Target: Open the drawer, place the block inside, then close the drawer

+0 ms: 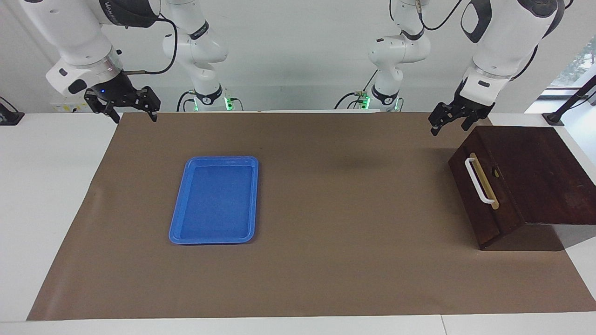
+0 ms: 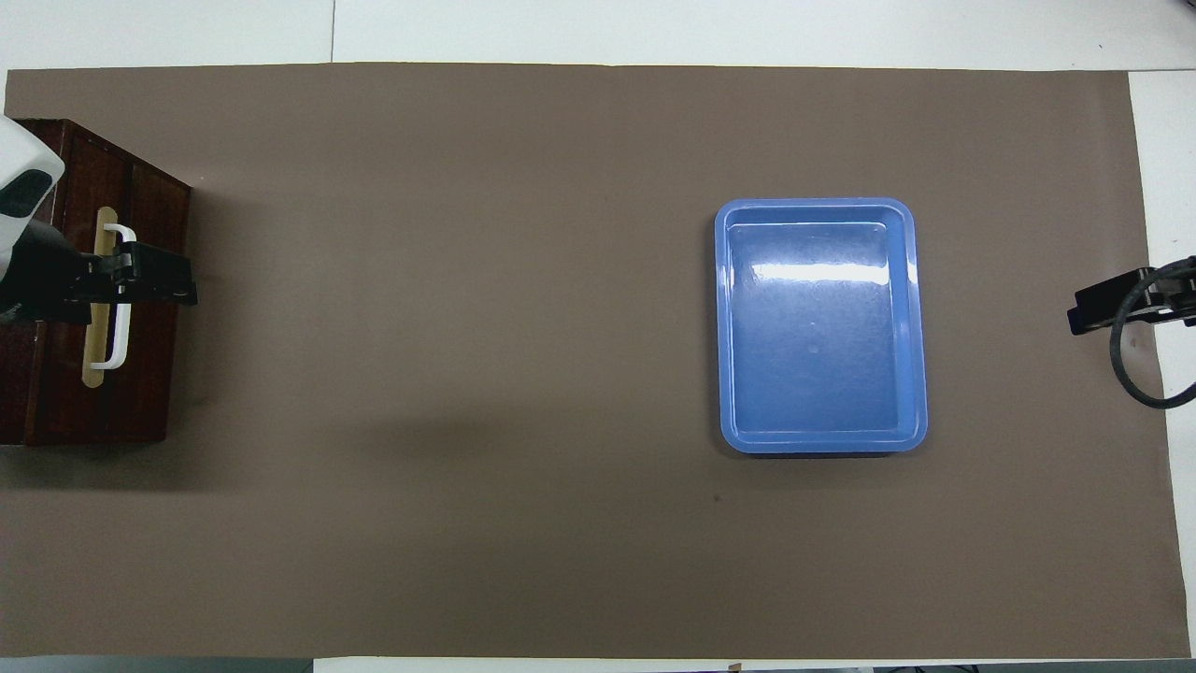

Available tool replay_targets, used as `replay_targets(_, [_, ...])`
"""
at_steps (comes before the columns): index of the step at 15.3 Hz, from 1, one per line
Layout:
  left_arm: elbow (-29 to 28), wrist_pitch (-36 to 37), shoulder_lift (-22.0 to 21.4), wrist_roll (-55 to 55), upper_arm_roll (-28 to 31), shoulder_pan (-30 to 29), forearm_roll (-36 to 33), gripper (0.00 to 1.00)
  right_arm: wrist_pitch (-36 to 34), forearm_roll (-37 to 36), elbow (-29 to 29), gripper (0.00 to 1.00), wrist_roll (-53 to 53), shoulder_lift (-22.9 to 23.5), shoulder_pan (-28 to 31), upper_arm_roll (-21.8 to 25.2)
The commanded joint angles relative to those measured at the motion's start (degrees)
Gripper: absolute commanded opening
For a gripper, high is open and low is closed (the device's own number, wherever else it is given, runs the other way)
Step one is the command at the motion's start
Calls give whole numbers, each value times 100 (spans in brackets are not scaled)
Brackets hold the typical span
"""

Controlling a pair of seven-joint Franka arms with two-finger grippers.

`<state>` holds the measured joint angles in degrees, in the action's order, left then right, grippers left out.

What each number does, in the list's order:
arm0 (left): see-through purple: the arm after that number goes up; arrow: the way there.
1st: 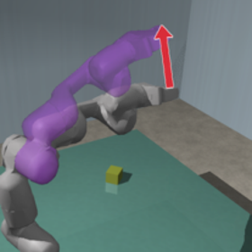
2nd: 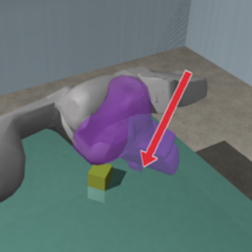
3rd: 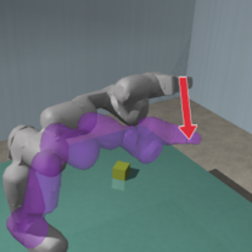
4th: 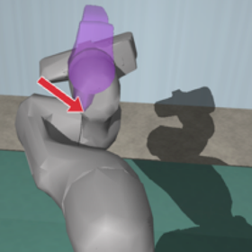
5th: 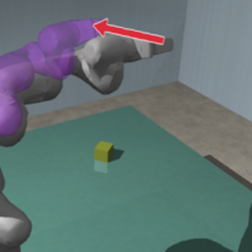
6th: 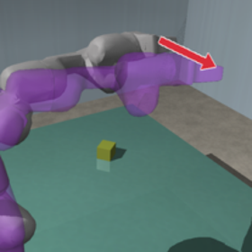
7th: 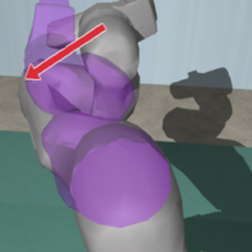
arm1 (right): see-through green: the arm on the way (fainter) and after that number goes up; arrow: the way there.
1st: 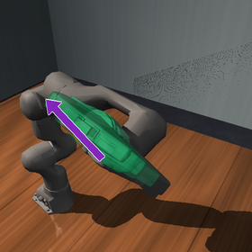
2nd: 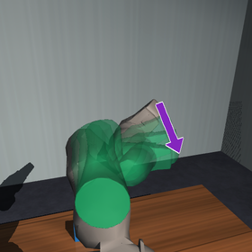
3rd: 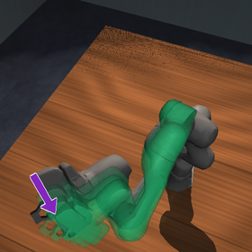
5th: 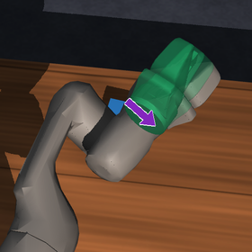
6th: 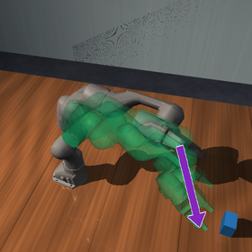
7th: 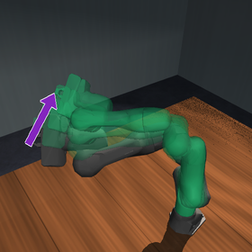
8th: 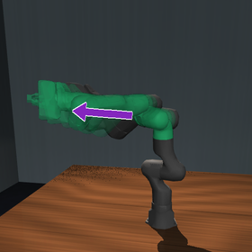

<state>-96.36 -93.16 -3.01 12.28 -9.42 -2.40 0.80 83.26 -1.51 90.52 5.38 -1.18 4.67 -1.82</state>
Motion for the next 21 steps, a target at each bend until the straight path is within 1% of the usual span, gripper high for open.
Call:
replay_targets(1, [539,430,345,-94,37,20,96,100,24,-16,115,100,-108,-102,52,-56])
replay_targets(3, [381,361,293,-120,37,38,104,100,24,-16,115,100,-108,-102,52,-56])
replay_targets(9, [328,387,275,-138,28,134,104,100,24,-16,115,100,-108,-102,52,-56])
replay_targets(10, [319,395,266,-251,28,134,104,100,24,-16,115,100,-108,-102,52,-56])
replay_targets(12, [319,448,257,-926,37,134,104,100,24,-16,115,100,-108,-102,52,-56])
replay_targets(21, [337,457,257,-1061,37,134,104,100,24,-16,115,100,-108,-102,52,-56])
